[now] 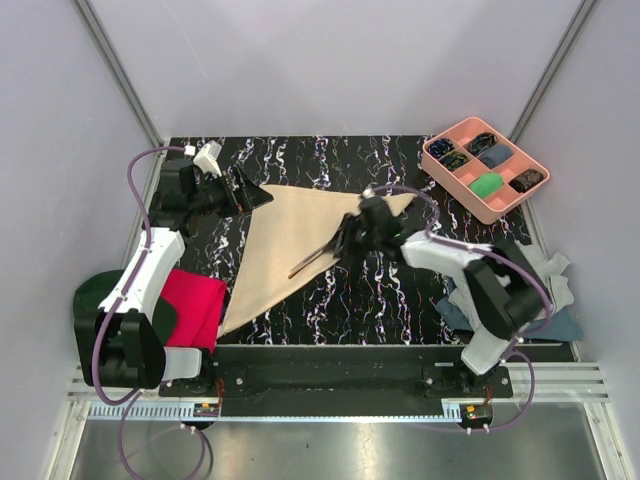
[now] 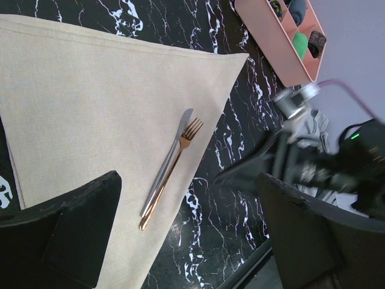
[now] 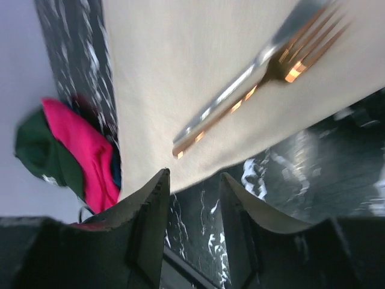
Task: Fold the napkin, place the utensils inside, and roll it up
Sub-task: Fold the napkin
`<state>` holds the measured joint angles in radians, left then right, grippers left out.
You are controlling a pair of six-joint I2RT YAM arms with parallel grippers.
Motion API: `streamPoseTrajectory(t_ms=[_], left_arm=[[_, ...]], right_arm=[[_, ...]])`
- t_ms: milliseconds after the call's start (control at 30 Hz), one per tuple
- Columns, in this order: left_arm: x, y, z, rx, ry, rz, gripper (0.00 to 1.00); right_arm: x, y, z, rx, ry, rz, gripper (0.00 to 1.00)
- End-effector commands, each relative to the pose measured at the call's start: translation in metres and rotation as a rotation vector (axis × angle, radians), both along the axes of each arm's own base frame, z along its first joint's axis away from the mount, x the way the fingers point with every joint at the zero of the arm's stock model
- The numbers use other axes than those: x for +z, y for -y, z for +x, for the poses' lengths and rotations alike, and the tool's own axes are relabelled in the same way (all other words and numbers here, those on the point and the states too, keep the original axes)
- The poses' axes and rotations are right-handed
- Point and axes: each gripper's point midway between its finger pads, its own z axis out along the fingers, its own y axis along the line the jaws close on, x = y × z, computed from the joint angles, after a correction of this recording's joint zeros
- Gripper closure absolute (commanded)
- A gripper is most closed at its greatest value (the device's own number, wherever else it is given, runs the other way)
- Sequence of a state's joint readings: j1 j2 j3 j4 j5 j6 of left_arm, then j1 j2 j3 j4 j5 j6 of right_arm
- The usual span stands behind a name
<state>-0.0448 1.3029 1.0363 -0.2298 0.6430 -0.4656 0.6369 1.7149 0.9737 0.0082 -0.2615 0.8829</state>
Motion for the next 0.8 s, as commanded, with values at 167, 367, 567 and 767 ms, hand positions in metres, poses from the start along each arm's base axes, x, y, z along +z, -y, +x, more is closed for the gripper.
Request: streamPoseTrajectory(t_ms=[167,367,567,767], left_arm=[[0.010,0.006,0.001,-0.032,0.049,-0.026,0.02],[0.009,0.006,0.001,-0.036,0.046,-0.025,0.02],[0.008,0.005,0.002,-0.033,0.045,-0.020,0.02],[0.006,0.005,0.002,-0.032,0.040,-0.018,0.02]], right_arm=[[0.049,0.162,0.116,-0.311,0.221,-0.130,0.42],[0.030,0.218,0.170,-0.407,0.208,-0.177,0.45],[-0.001,0.230,0.201,-0.420,0.166,-0.196,0.51],[-0.010,0.245,0.216,-0.445,0.167,-0.219,0.51]])
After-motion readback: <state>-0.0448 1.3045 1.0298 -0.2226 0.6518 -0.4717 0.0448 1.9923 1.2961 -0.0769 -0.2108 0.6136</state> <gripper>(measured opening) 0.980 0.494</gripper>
